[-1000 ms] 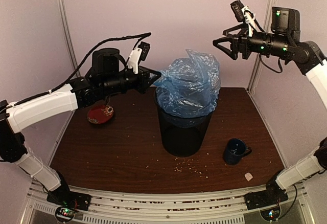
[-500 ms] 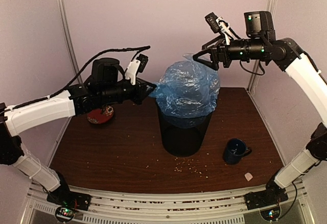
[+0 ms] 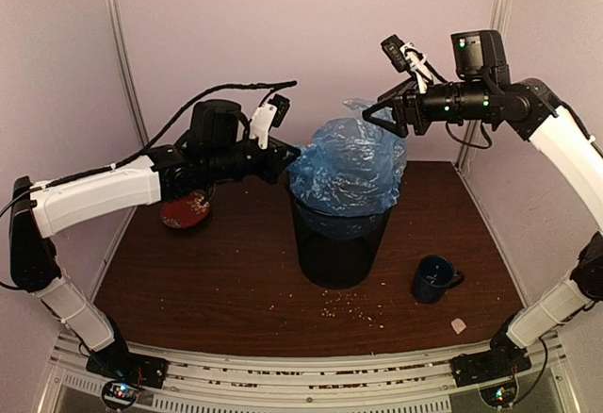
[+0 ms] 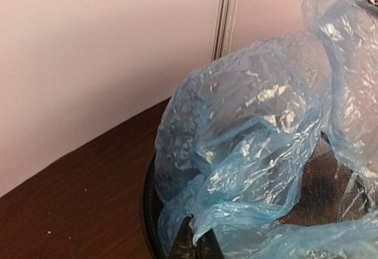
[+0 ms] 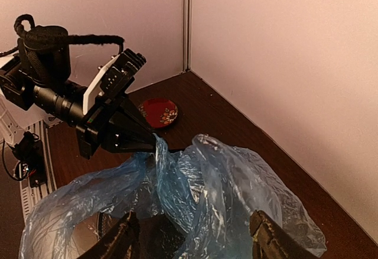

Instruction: Put the trash bags into the trash bin

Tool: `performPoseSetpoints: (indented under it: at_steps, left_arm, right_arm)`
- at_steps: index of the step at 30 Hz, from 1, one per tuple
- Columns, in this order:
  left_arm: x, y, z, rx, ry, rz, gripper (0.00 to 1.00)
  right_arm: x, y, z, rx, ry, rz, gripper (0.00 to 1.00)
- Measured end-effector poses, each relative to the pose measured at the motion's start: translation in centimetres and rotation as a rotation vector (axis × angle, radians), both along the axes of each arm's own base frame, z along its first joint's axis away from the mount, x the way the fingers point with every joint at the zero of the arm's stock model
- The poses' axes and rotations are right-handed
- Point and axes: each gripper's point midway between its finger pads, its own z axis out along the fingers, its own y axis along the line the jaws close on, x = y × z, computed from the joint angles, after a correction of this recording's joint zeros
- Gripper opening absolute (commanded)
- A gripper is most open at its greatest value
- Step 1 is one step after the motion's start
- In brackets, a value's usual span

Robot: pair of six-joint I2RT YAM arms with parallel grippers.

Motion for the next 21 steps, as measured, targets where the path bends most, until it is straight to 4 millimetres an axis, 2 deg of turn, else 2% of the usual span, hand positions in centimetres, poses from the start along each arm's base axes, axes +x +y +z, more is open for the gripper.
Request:
performPoseSetpoints:
  at_steps: [4, 9, 13, 15, 16, 21]
  left_arm:
    - [1.1, -1.0, 1.6, -0.002, -0.045, -0.002, 0.00]
    - [1.2, -1.1, 1.3, 0.011, -0.043, -0.004, 0.00]
    - [1.0, -0.5, 0.5, 0.026, -0.035, 0.012, 0.00]
    - [0.8, 0.1, 0.3, 0.034, -0.033, 0.023, 0.00]
    - [0.5, 0.5, 0.3, 0.037, -0.032, 0.030, 0.00]
    - [-1.3, 3.0, 0.7, 0.039, -0.030, 0.050, 0.00]
  right_arm:
    - [-0.4, -0.5, -0.1, 0.004, 0.001, -0.012, 0.40]
    - [-0.9, -1.1, -1.8, -0.016, 0.030, -0.027, 0.34]
    - [-1.2, -1.3, -2.1, -0.017, 0.031, -0.029, 0.10]
    - [-1.3, -1.5, -2.0, -0.007, 0.035, -0.034, 0.03]
    - [-1.3, -1.7, -2.1, -0.009, 0.031, -0.037, 0.00]
    - [-1.9, -3.6, -2.9, 0.013, 0.019, -0.069, 0.00]
